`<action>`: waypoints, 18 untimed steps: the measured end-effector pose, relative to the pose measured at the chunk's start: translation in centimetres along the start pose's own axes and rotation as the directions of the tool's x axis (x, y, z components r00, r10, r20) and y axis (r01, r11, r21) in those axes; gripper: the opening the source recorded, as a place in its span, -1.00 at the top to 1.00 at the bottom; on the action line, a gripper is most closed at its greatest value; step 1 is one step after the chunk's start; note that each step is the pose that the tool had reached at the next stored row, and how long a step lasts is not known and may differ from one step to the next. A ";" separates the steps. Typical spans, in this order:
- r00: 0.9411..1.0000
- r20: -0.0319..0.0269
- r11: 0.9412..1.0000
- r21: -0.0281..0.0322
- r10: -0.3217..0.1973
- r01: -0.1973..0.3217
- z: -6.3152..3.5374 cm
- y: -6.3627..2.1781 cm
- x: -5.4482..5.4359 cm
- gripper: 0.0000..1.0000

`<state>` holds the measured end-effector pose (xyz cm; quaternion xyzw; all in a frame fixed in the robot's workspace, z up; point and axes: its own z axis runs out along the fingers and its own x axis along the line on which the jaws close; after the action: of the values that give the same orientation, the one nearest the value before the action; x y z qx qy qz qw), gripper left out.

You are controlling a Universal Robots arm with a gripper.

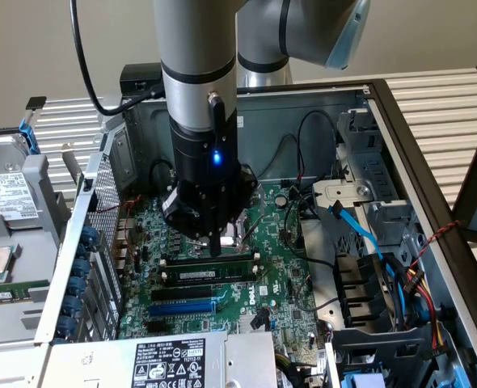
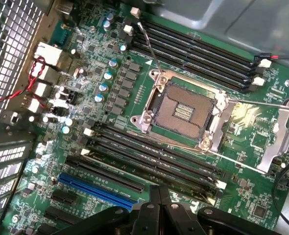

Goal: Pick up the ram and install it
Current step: 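Press down the ram until it locks into place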

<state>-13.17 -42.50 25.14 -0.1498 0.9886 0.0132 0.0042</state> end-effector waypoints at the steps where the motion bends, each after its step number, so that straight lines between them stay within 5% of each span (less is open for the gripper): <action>1: 1.000 0.000 1.000 0.000 0.017 -0.017 0.01 0.00 0.0 0.80; 9: 0.987 0.004 0.987 0.002 0.163 -0.163 0.10 0.00 0.0 0.80; 14: 0.968 0.007 0.968 0.002 0.252 -0.252 0.16 -0.01 0.0 0.80; 18: 0.947 0.009 0.947 0.003 0.320 -0.320 0.20 -0.01 0.0 0.80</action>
<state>-13.17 -42.50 24.93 0.0125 0.9998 0.0123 0.0063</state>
